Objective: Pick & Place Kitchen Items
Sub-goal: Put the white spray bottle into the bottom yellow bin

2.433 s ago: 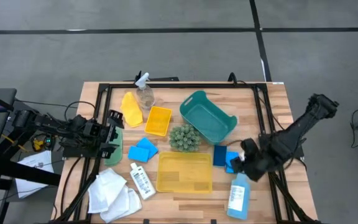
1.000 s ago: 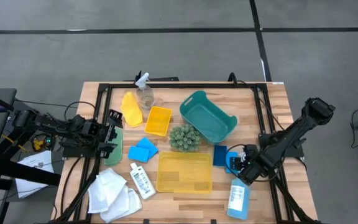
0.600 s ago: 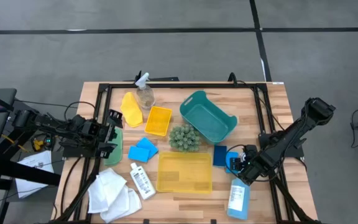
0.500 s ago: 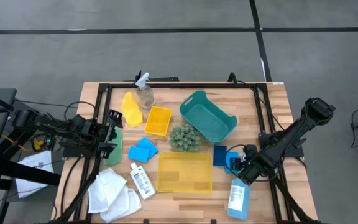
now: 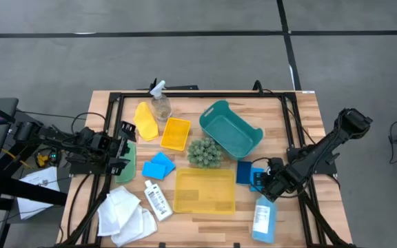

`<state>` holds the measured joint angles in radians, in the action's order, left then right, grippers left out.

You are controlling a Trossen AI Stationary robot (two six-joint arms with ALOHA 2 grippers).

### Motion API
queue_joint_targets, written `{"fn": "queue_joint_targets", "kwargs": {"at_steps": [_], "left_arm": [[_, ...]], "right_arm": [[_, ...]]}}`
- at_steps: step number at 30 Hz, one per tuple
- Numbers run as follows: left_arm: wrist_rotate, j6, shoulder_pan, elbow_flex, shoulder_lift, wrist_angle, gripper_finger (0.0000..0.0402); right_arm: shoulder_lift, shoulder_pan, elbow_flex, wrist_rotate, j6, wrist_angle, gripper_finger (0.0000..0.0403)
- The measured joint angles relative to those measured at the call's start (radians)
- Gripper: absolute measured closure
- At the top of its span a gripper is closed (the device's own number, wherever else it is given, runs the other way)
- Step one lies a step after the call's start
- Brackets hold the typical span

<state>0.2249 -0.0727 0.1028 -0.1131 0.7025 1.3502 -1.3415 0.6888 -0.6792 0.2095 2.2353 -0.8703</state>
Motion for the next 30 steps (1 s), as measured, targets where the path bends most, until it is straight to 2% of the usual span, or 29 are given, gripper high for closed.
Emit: {"fn": "queue_joint_targets", "kwargs": {"at_steps": [7,15,19,26,30], "left_arm": [[0.0,0.0,0.0,0.0,0.0,-0.004,0.0112],[0.0,0.0,0.0,0.0,0.0,-0.004,0.0112],[0.0,0.0,0.0,0.0,0.0,-0.004,0.0112],[0.0,0.0,0.0,0.0,0.0,0.0,0.0112],[0.0,0.001,0.0,0.0,0.0,0.003,0.0112]], "right_arm": [[0.0,0.0,0.0,0.002,-0.007,0.003,0.0277],[0.0,0.025,0.0,0.002,-0.013,-0.003,0.0263],[0.0,0.047,0.0,0.044,0.004,0.003,0.028],[0.015,0.081,0.0,0.106,0.006,0.003,0.0281],[0.047,0.109,-0.037,0.156,0.009,-0.069,0.0281]]}}
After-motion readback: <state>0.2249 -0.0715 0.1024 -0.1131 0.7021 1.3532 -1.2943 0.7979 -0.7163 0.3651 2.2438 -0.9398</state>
